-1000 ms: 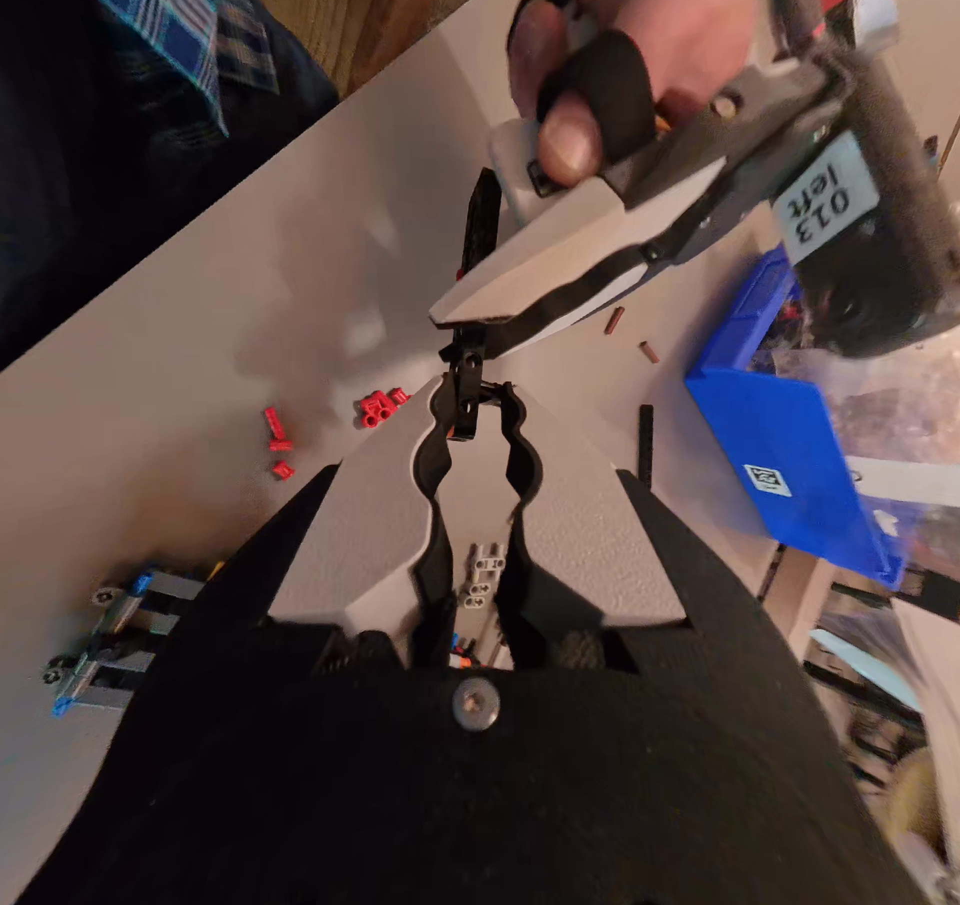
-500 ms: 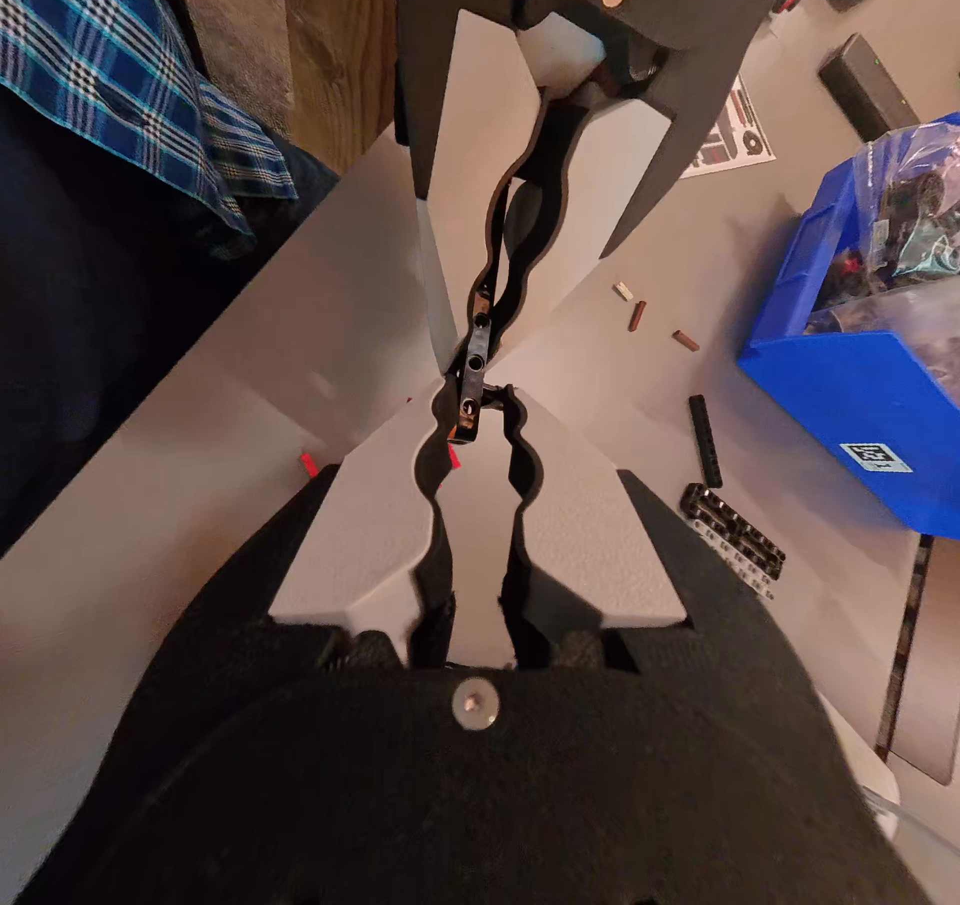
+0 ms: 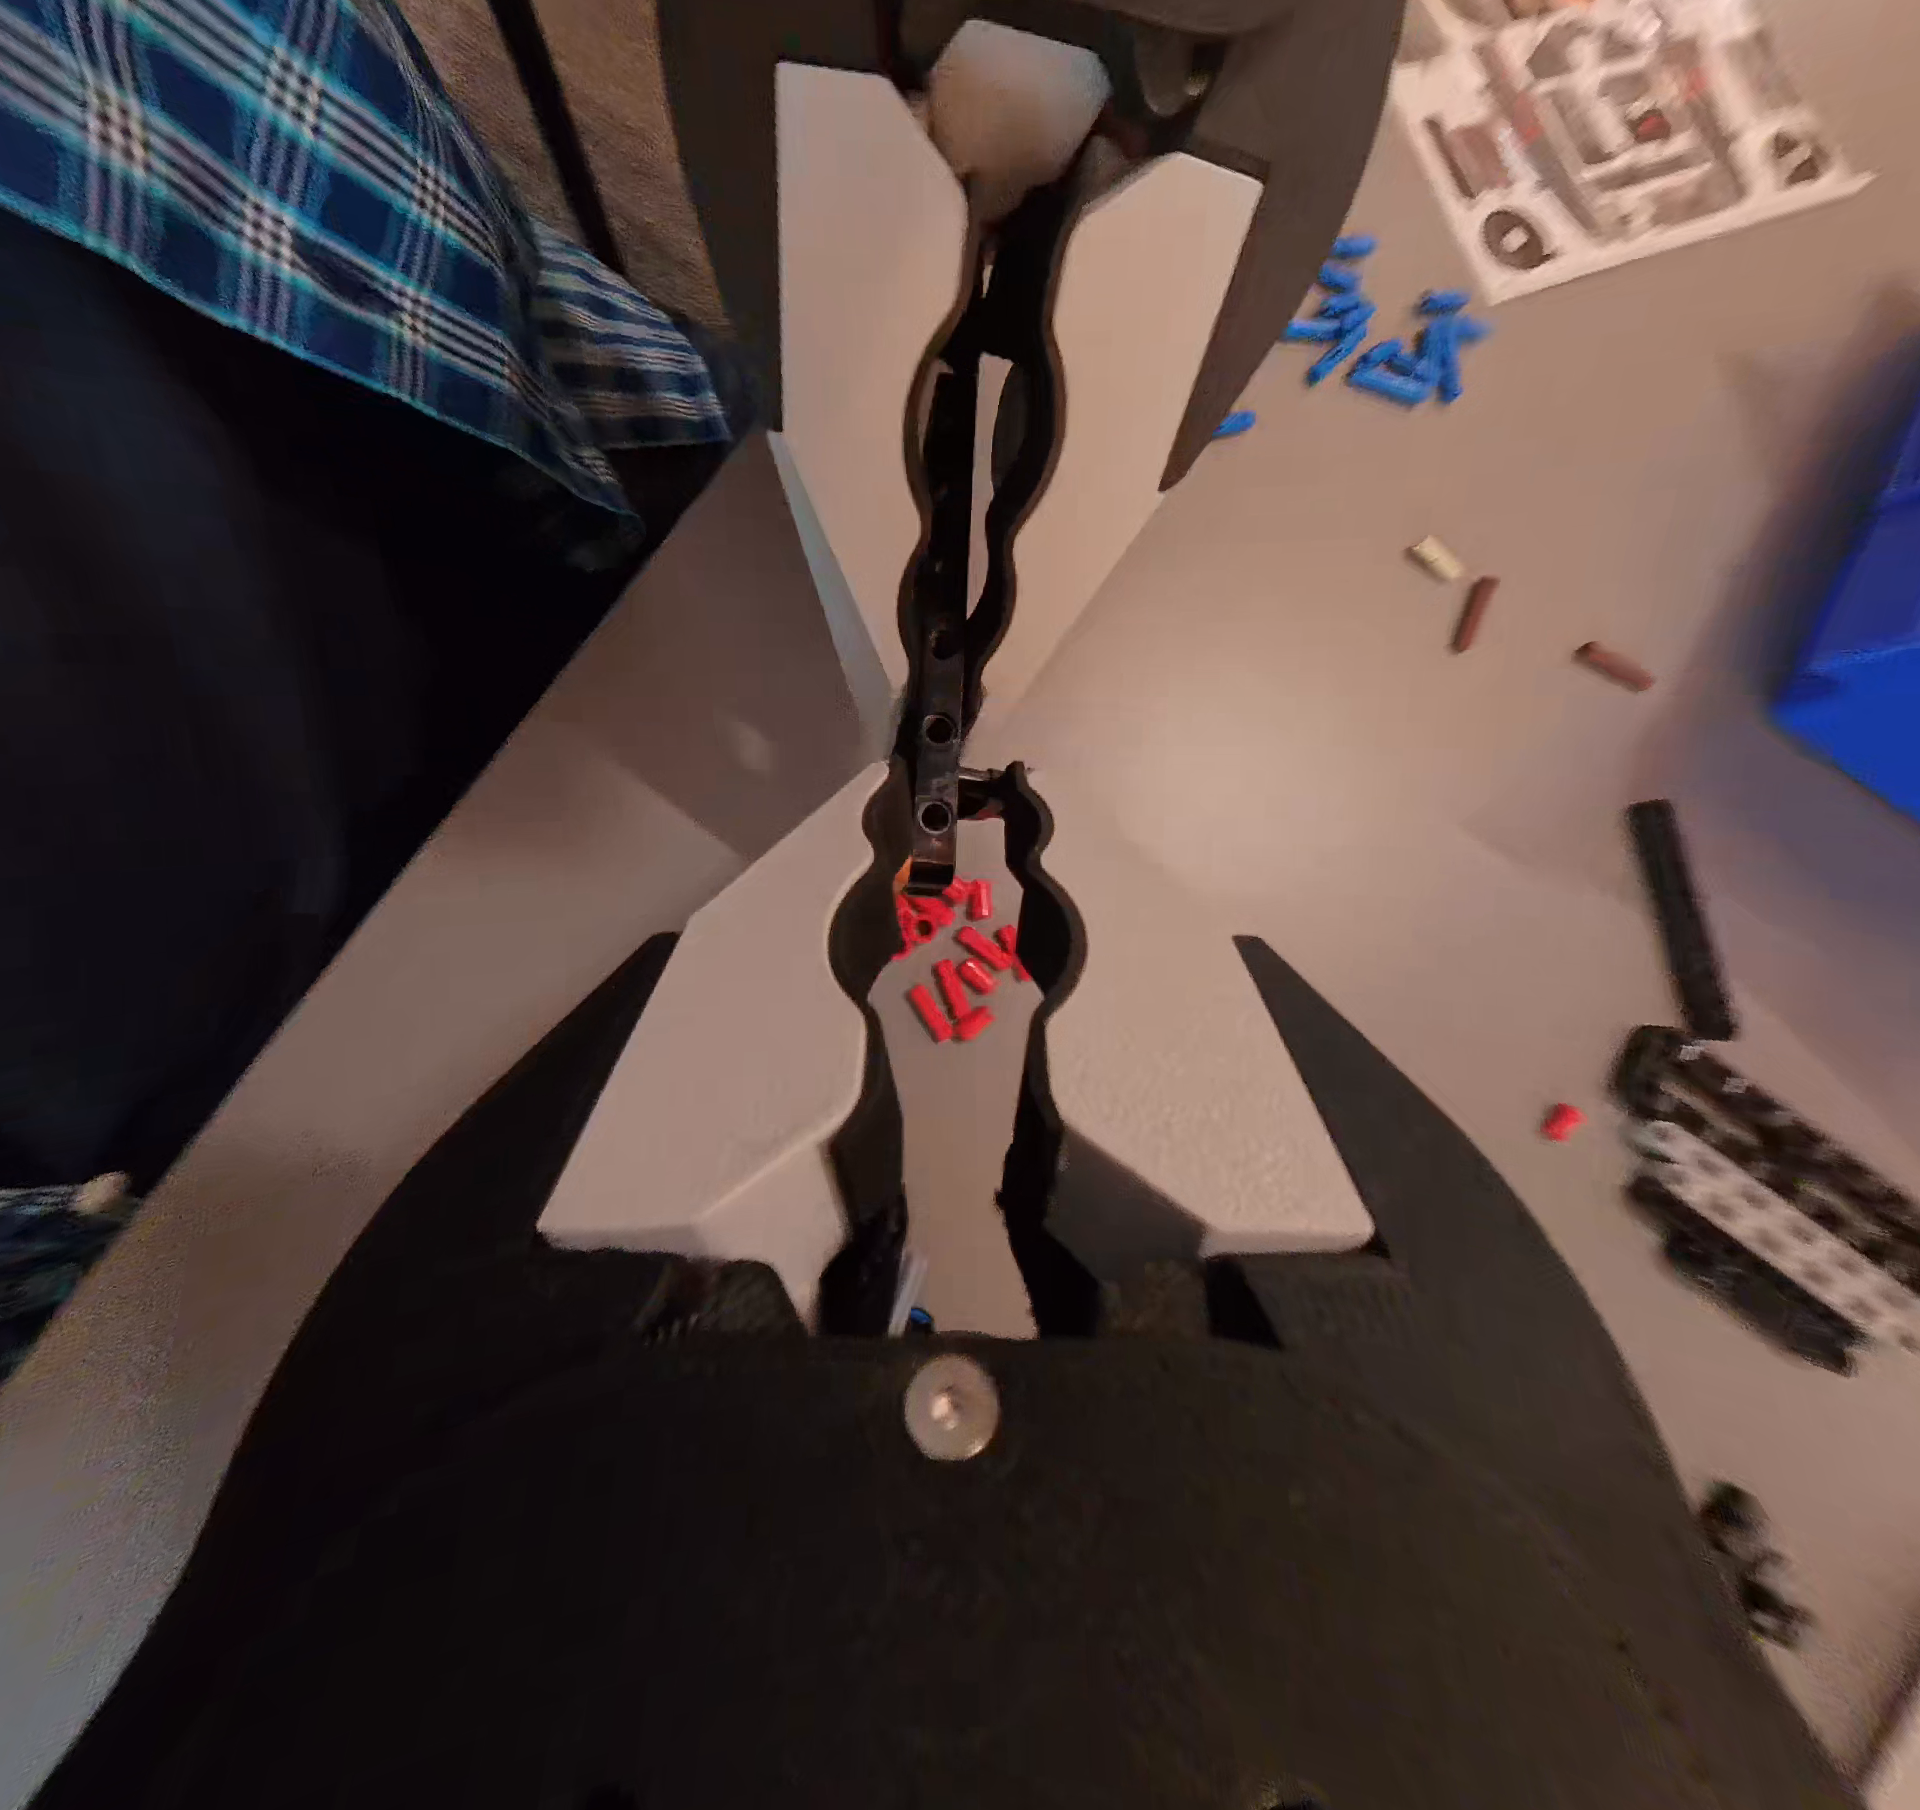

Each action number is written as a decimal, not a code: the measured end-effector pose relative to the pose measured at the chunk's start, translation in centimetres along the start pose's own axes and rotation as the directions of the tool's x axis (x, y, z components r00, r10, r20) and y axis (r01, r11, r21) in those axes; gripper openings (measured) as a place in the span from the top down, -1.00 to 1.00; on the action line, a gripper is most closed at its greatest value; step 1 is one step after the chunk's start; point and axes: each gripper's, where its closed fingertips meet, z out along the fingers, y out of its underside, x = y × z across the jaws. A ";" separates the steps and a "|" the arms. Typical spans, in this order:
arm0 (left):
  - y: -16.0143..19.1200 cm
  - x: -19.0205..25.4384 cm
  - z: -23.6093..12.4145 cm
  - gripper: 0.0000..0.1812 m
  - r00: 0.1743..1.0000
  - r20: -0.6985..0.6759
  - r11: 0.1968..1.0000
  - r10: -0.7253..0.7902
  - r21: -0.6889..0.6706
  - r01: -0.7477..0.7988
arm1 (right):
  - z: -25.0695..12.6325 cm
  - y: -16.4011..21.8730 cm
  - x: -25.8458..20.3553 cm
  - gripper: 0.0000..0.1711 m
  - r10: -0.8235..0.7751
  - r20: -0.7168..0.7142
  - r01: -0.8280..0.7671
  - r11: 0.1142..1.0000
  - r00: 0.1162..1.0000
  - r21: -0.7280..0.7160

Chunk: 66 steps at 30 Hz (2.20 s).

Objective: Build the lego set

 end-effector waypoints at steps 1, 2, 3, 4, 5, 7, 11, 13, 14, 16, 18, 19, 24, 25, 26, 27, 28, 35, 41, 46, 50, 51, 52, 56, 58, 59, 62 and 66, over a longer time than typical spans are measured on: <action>0.1 0.2 0.1 0.93 1.000 -0.017 1.000 -0.005 0.009 0.005 | 0.1 0.0 0.0 0.83 0.031 0.025 -0.031 1.000 0.999 0.005; 0.2 0.0 0.0 0.93 1.000 -0.011 1.000 0.003 0.016 -0.002 | 0.2 -0.1 0.1 0.83 0.042 0.035 -0.043 0.999 0.998 0.022; 0.3 -0.1 -0.1 0.93 1.000 -0.007 1.000 0.010 0.011 -0.010 | 0.3 -0.3 0.1 0.82 0.069 0.063 -0.072 0.996 0.996 0.043; 0.5 -0.1 -0.2 0.93 1.000 -0.010 1.000 0.028 0.001 -0.028 | 0.4 -0.4 -0.1 0.79 0.110 0.111 -0.116 0.992 0.988 0.057; 0.7 -0.1 -0.1 0.93 0.999 -0.008 0.999 0.046 -0.002 -0.046 | 0.5 -0.4 -0.2 0.82 0.130 0.140 -0.140 0.988 0.982 0.065; 1.0 -0.1 0.0 0.93 0.999 -0.019 0.999 0.044 -0.005 -0.044 | 0.8 -0.3 -0.3 0.80 0.138 0.167 -0.151 0.986 0.976 0.066; 1.4 -0.1 0.0 0.93 0.998 -0.019 0.998 0.060 0.004 -0.060 | 1.0 -0.3 -0.2 0.81 0.148 0.193 -0.165 0.983 0.970 0.078; 1.5 -0.2 0.0 0.93 0.998 -0.013 0.998 0.062 0.008 -0.062 | 1.2 -0.2 -0.3 0.82 0.147 0.194 -0.163 0.984 0.970 0.070; 1.7 -0.1 0.2 0.93 0.997 -0.016 0.998 0.070 -0.001 -0.070 | 1.4 -0.1 -0.4 0.82 0.137 0.192 -0.151 0.987 0.972 0.061; 2.1 -0.1 0.4 0.93 0.998 -0.019 0.998 0.061 0.000 -0.061 | 1.7 0.1 -0.4 0.82 0.134 0.181 -0.146 0.988 0.974 0.054; 2.3 -0.2 0.4 0.92 0.999 -0.022 0.999 0.042 0.010 -0.042 | 2.0 0.1 -0.3 0.83 0.148 0.183 -0.163 0.984 0.972 0.066; 2.4 -0.3 0.4 0.92 0.999 -0.023 0.999 0.038 0.008 -0.038 | 2.1 0.1 -0.3 0.83 0.141 0.183 -0.156 0.986 0.973 0.068; 3.6 0.0 0.9 0.93 0.999 -0.047 0.999 0.025 -0.030 -0.026 | 3.3 0.6 -0.8 0.84 0.093 0.149 -0.101 0.994 0.984 0.046; 3.9 0.2 1.1 0.92 0.998 -0.050 0.999 0.028 -0.044 -0.030 | 3.6 0.7 -1.0 0.84 0.077 0.143 -0.084 0.996 0.987 0.038; 4.1 0.2 1.2 0.92 0.998 -0.056 0.999 0.021 -0.049 -0.023 | 3.7 0.8 -1.0 0.84 0.079 0.136 -0.084 0.996 0.988 0.036; 4.2 0.1 1.3 0.92 0.998 -0.056 0.999 0.009 -0.046 -0.012 | 3.9 0.9 -0.9 0.84 0.083 0.130 -0.089 0.995 0.988 0.036; 4.3 0.1 1.3 0.92 0.998 -0.059 0.999 -0.002 -0.044 -0.001 | 3.9 0.9 -0.9 0.84 0.071 0.121 -0.076 0.997 0.990 0.033; 5.2 0.3 1.6 0.91 0.992 -0.097 0.994 -0.078 -0.084 0.070 | 5.0 1.4 -1.2 0.86 -0.045 0.018 0.045 0.998 0.999 -0.048; 5.4 0.4 1.6 0.92 0.989 -0.098 0.990 -0.112 -0.102 0.102 | 5.3 1.4 -1.3 0.87 -0.115 -0.064 0.108 0.989 0.991 -0.106; 5.6 0.8 1.5 0.92 0.986 -0.114 0.988 -0.118 -0.109 0.105 | 5.5 1.2 -1.7 0.86 -0.124 -0.075 0.116 0.987 0.989 -0.110; 5.5 1.1 1.6 0.92 0.992 -0.107 0.993 -0.069 -0.098 0.059 | 5.1 1.2 -1.9 0.83 0.098 0.086 -0.092 0.994 0.991 -0.065; 5.4 1.1 1.5 0.92 0.994 -0.099 0.995 -0.043 -0.098 0.034 | 5.0 1.2 -2.0 0.82 0.117 0.106 -0.113 0.992 0.987 -0.051; 5.5 1.1 1.4 0.92 0.996 -0.090 0.995 -0.024 -0.098 0.015 | 5.0 1.1 -2.1 0.80 0.143 0.125 -0.138 0.989 0.982 -0.043; 5.9 1.3 1.4 0.92 0.996 -0.083 0.994 0.029 -0.098 -0.038 | 5.0 0.8 -2.5 0.82 0.247 0.216 -0.245 0.969 0.944 -0.037; 6.0 1.5 1.4 0.92 0.995 -0.071 0.992 0.065 -0.099 -0.072 | 4.9 0.7 -2.6 0.82 0.266 0.247 -0.265 0.964 0.932 -0.039; 6.0 1.5 1.3 0.92 0.995 -0.068 0.992 0.071 -0.102 -0.078 | 4.8 0.7 -2.7 0.83 0.282 0.263 -0.281 0.959 0.923 -0.044; 6.0 1.6 1.3 0.92 0.994 -0.064 0.990 0.091 -0.099 -0.097 | 4.8 0.6 -2.8 0.84 0.288 0.281 -0.285 0.957 0.916 -0.054; 6.1 1.8 1.3 0.92 0.995 -0.064 0.992 0.083 -0.085 -0.088 | 4.9 0.5 -3.0 0.84 0.268 0.263 -0.267 0.963 0.927 -0.042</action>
